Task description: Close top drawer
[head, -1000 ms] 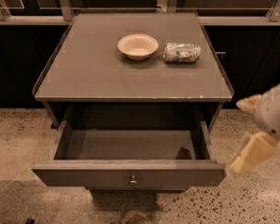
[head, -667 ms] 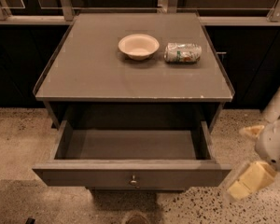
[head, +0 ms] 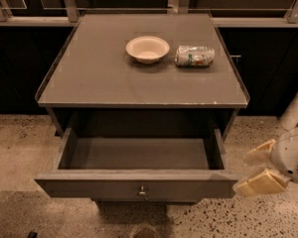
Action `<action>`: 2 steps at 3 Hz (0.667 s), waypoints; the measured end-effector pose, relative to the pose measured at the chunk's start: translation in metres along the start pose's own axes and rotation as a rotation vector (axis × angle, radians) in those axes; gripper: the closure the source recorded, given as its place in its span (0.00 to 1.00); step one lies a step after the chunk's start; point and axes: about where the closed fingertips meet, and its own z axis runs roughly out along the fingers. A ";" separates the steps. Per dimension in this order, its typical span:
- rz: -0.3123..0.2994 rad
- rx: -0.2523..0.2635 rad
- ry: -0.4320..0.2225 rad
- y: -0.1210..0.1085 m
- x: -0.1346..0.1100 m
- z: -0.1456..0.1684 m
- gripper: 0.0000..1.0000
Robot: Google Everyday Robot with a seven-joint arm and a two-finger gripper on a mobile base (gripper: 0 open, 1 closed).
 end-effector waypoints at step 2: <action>0.114 -0.020 -0.113 0.008 0.066 0.073 0.89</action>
Offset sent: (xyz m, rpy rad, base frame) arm -0.0372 -0.0353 -0.2077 0.2835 -0.0033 -0.2488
